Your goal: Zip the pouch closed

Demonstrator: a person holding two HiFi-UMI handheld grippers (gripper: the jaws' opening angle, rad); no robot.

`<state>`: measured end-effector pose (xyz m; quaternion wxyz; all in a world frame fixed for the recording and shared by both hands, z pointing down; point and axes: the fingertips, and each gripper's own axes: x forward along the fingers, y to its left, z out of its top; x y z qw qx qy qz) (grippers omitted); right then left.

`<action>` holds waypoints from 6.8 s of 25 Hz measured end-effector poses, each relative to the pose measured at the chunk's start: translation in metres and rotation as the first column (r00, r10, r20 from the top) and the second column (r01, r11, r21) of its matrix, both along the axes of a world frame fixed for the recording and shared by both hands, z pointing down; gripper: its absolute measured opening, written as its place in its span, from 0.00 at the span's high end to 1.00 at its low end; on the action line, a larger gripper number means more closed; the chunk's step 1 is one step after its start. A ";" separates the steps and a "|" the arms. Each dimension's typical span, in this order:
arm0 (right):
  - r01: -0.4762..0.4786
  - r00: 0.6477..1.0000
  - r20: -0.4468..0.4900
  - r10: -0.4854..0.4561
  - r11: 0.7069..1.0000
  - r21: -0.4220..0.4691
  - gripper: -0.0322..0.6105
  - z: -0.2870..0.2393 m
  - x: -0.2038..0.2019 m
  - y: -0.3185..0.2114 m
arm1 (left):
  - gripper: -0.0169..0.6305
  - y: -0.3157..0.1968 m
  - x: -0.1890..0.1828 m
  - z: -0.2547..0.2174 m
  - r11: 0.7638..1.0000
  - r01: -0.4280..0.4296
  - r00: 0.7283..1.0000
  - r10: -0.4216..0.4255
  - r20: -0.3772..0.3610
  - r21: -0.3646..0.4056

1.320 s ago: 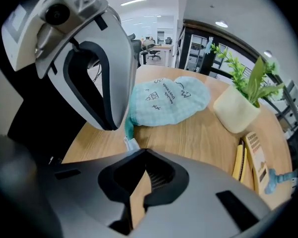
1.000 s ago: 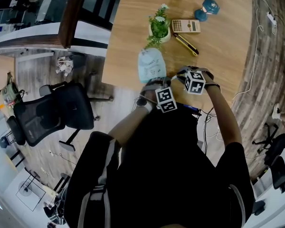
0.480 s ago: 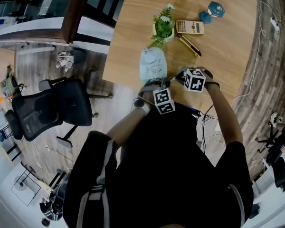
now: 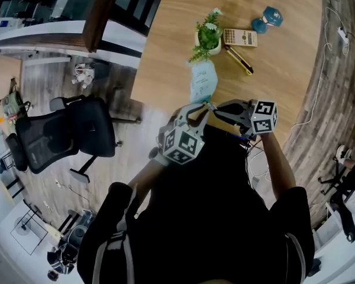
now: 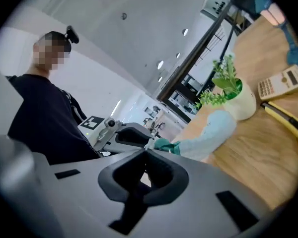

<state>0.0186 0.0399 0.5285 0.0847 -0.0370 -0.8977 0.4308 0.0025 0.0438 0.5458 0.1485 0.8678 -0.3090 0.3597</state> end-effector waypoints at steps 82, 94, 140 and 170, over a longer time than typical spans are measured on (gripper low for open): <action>-0.132 0.960 -0.181 0.215 0.913 0.385 0.93 -0.061 -0.019 0.035 | 0.97 0.010 -0.007 -0.085 0.985 -0.159 0.904 0.174 -0.390 0.070; -0.284 0.934 -0.152 0.323 0.931 0.230 0.93 -0.060 -0.030 0.026 | 0.97 -0.001 -0.015 -0.084 0.989 -0.127 0.908 0.149 -0.392 0.080; -0.326 0.847 -0.299 0.440 0.874 0.362 0.93 -0.055 0.080 0.015 | 0.97 -0.031 -0.073 -0.080 0.995 0.096 0.918 -0.073 -0.391 0.041; -0.558 0.236 0.023 0.972 0.116 0.821 0.93 -0.141 0.146 -0.059 | 0.97 -0.071 -0.114 -0.160 0.756 0.450 0.876 -0.270 -0.400 0.475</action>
